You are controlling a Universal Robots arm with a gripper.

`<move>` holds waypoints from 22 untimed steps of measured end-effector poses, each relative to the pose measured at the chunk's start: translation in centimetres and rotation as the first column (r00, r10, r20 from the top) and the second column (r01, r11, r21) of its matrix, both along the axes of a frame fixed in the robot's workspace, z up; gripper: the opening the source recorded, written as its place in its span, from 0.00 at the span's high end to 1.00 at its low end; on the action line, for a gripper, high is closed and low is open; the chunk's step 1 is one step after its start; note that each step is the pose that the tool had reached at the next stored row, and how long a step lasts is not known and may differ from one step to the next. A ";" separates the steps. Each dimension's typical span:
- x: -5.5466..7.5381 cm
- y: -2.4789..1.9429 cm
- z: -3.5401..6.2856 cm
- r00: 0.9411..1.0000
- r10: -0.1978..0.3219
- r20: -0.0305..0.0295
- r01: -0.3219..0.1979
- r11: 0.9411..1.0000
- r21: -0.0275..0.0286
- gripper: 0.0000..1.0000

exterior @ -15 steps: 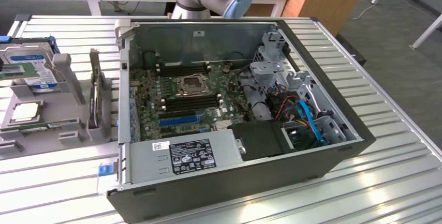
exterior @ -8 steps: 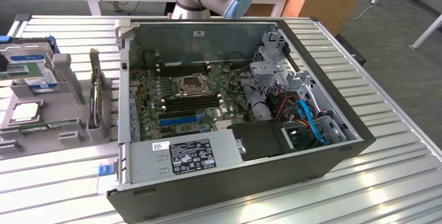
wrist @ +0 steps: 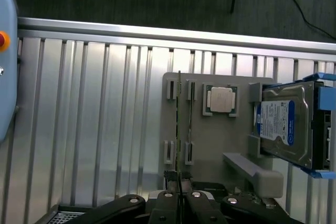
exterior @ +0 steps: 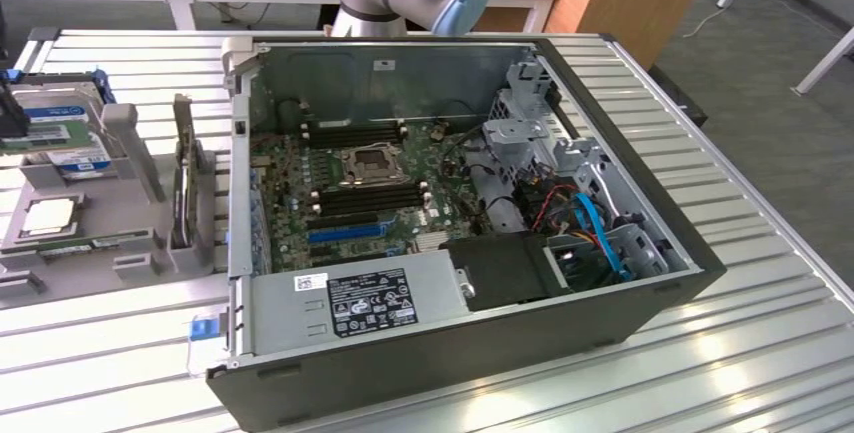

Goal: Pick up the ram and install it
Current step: 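Pick up the ram and move it above insertion slot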

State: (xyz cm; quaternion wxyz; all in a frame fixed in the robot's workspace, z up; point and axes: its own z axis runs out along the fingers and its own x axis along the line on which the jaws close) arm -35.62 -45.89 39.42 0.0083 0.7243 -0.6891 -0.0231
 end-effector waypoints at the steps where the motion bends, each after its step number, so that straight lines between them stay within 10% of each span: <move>1: 0.2 0.00 0.00 1.000 0.000 0.000 0.000 1.000 0.000 0.88; 22: 3.5 0.00 0.00 1.000 0.000 0.000 0.000 1.000 0.000 0.88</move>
